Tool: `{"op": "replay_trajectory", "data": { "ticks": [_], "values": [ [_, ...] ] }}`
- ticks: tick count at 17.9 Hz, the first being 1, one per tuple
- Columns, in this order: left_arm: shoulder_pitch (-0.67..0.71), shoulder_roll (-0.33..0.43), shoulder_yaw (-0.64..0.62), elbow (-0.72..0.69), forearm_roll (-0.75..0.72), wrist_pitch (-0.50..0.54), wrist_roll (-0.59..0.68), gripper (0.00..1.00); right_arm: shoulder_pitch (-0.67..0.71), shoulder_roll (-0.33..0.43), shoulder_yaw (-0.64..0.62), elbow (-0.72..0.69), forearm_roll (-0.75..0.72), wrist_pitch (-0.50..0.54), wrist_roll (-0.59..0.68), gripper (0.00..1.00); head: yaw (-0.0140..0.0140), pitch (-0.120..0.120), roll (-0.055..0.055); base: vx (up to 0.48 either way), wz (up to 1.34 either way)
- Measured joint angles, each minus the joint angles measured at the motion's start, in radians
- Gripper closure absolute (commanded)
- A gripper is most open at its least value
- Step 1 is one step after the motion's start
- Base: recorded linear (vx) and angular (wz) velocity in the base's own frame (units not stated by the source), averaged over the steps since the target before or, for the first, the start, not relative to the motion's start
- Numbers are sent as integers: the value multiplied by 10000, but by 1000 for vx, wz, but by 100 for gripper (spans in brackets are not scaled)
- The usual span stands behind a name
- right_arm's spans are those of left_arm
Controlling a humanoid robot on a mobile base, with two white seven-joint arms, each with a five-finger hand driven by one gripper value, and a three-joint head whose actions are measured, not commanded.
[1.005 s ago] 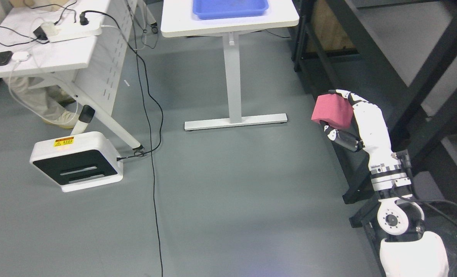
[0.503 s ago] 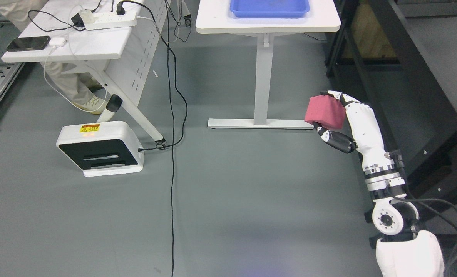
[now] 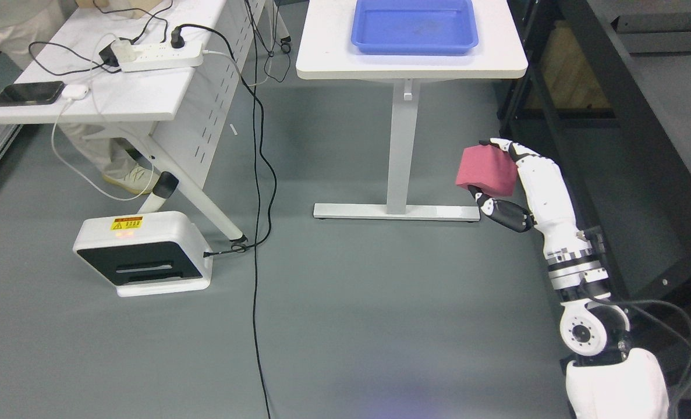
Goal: Pick pink block from left shelf to tray
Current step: 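Turn and drive holding the cube toward the white table, then lower the held pink cube into the blue tray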
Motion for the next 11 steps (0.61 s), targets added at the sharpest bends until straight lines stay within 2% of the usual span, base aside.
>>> {"op": "replay_trajectory", "data": {
  "ticks": [11],
  "values": [
    [1,0,0,0,0,21,0,0,4,0,212,-1,-1,-1,0,95,0,0,0,274,-4]
  ]
}}
